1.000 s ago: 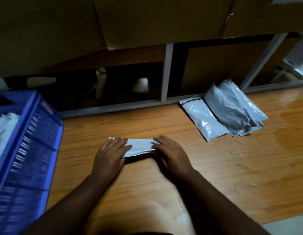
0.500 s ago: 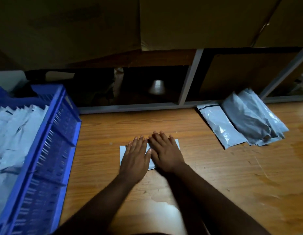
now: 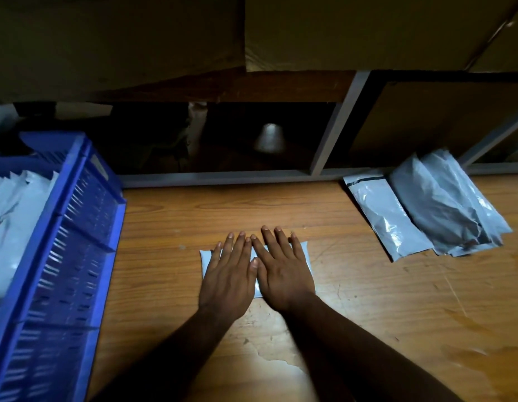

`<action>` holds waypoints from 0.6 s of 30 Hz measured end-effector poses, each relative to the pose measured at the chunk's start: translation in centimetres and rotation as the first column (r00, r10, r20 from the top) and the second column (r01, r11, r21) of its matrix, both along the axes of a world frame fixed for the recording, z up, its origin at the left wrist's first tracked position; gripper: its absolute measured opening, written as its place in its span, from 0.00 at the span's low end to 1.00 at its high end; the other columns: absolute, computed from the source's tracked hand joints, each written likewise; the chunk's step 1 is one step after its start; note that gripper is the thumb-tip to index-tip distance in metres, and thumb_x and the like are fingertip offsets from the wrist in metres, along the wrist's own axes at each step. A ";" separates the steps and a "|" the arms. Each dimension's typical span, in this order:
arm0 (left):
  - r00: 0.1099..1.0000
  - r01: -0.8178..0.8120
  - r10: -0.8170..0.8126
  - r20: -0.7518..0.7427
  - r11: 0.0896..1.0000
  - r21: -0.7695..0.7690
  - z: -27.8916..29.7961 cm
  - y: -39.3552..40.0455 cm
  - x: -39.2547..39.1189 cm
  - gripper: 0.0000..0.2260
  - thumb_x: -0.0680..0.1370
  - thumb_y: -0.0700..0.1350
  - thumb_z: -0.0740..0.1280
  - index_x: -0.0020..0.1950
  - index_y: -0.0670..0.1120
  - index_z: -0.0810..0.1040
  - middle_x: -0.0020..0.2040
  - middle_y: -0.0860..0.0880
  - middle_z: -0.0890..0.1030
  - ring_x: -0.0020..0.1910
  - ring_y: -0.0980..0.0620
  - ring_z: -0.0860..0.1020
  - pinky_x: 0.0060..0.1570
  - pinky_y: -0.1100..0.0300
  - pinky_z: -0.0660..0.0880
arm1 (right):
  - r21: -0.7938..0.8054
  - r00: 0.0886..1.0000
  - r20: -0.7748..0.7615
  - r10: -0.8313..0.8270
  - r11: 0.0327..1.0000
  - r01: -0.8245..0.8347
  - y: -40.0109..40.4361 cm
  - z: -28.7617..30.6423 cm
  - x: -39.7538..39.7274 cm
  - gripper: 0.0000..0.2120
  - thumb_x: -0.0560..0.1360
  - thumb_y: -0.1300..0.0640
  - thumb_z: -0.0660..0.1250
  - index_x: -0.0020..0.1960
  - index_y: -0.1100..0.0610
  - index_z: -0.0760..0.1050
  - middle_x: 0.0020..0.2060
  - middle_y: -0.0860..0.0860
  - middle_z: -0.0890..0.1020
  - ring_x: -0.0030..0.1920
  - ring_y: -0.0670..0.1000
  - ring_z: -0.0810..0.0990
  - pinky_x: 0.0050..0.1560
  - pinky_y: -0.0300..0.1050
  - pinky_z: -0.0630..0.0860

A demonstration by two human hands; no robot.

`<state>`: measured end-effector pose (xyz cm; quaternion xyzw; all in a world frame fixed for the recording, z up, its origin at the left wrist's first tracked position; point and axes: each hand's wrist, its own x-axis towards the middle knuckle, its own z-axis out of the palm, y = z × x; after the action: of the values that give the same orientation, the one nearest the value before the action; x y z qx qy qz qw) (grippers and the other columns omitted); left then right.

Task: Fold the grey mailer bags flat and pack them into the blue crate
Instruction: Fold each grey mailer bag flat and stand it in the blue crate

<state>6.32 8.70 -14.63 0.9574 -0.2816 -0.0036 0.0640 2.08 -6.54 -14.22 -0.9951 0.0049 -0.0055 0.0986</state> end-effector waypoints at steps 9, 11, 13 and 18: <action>1.000 -0.019 0.019 -0.024 1.000 0.013 -0.2 0.0 0.1 0.27 0.87 0.54 0.42 0.82 0.43 0.60 0.82 0.45 0.59 0.82 0.45 0.57 0.79 0.44 0.57 | 0.010 1.000 -0.021 0.005 1.000 -0.005 0.3 -0.2 0.3 0.27 0.86 0.47 0.47 0.84 0.49 0.56 0.84 0.53 0.53 0.83 0.57 0.48 0.81 0.62 0.47; 0.999 -0.010 0.012 -0.038 0.999 0.043 -0.2 0.0 0.1 0.28 0.86 0.54 0.40 0.83 0.43 0.57 0.83 0.45 0.57 0.83 0.45 0.54 0.79 0.44 0.54 | 0.007 0.999 -0.033 0.008 1.000 -0.008 0.3 -0.2 0.2 0.27 0.86 0.46 0.46 0.84 0.50 0.55 0.84 0.53 0.52 0.84 0.57 0.47 0.81 0.62 0.47; 0.998 -0.016 0.019 -0.057 0.999 0.043 0.0 -0.2 0.2 0.28 0.86 0.54 0.38 0.83 0.43 0.56 0.83 0.45 0.56 0.83 0.45 0.53 0.80 0.45 0.52 | 0.007 0.999 -0.054 0.006 1.000 -0.005 0.0 -0.3 0.2 0.28 0.86 0.46 0.44 0.84 0.50 0.53 0.84 0.52 0.50 0.84 0.57 0.45 0.81 0.62 0.46; 0.988 -0.058 0.047 -0.145 0.996 -0.073 0.9 0.2 -0.1 0.38 0.81 0.64 0.28 0.84 0.47 0.51 0.84 0.50 0.50 0.83 0.52 0.47 0.81 0.51 0.44 | 0.099 0.990 -0.133 0.051 0.994 -0.038 -0.6 0.8 0.5 0.31 0.83 0.41 0.37 0.85 0.48 0.49 0.84 0.50 0.45 0.83 0.55 0.42 0.81 0.57 0.38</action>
<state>6.22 8.91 -13.74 0.9586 -0.2510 -0.0595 0.1209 2.57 -7.14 -13.45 -0.9872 -0.0106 0.0643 0.1457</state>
